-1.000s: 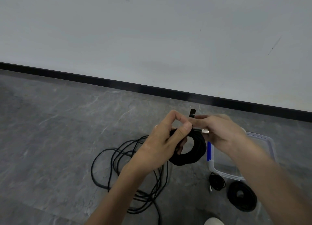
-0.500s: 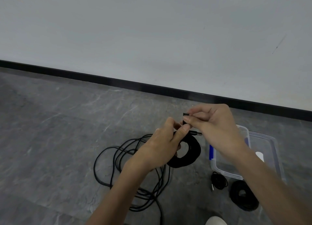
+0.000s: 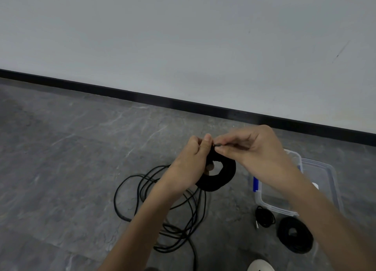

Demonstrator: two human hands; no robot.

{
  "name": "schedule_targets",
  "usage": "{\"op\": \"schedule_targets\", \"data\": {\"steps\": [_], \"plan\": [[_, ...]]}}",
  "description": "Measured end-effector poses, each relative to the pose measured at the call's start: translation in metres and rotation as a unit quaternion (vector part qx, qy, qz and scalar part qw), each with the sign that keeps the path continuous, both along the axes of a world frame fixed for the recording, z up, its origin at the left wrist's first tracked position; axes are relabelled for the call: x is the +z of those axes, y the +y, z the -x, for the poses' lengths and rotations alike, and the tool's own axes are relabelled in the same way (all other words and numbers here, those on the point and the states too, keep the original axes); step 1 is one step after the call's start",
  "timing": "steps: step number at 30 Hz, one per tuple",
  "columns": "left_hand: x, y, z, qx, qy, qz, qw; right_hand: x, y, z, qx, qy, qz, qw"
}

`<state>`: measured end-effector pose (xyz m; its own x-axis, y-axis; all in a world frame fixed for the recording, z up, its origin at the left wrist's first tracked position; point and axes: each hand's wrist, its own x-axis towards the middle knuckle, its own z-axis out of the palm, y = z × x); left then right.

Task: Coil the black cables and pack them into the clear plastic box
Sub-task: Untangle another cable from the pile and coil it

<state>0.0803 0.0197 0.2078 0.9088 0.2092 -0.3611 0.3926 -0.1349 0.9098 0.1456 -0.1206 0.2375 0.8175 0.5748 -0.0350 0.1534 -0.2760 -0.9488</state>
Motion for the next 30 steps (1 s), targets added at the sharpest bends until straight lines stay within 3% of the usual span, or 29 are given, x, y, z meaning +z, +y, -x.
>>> {"op": "schedule_targets", "data": {"steps": [8,18,25,30], "plan": [[-0.003,0.001,-0.004,0.020,-0.016,0.053,0.998,0.002,-0.004,-0.002,0.093,-0.047,0.079,0.991],[-0.001,0.003,-0.005,0.043,-0.032,0.035,0.998,0.001,0.003,0.008,0.050,-0.119,0.039,0.991],[0.001,0.002,-0.004,0.037,-0.031,0.008,0.999,-0.002,0.008,0.007,-0.043,-0.041,-0.023,0.998],[0.001,0.001,-0.003,0.015,-0.042,0.006,0.999,-0.001,0.006,0.002,-0.027,-0.019,-0.012,0.999]]}}
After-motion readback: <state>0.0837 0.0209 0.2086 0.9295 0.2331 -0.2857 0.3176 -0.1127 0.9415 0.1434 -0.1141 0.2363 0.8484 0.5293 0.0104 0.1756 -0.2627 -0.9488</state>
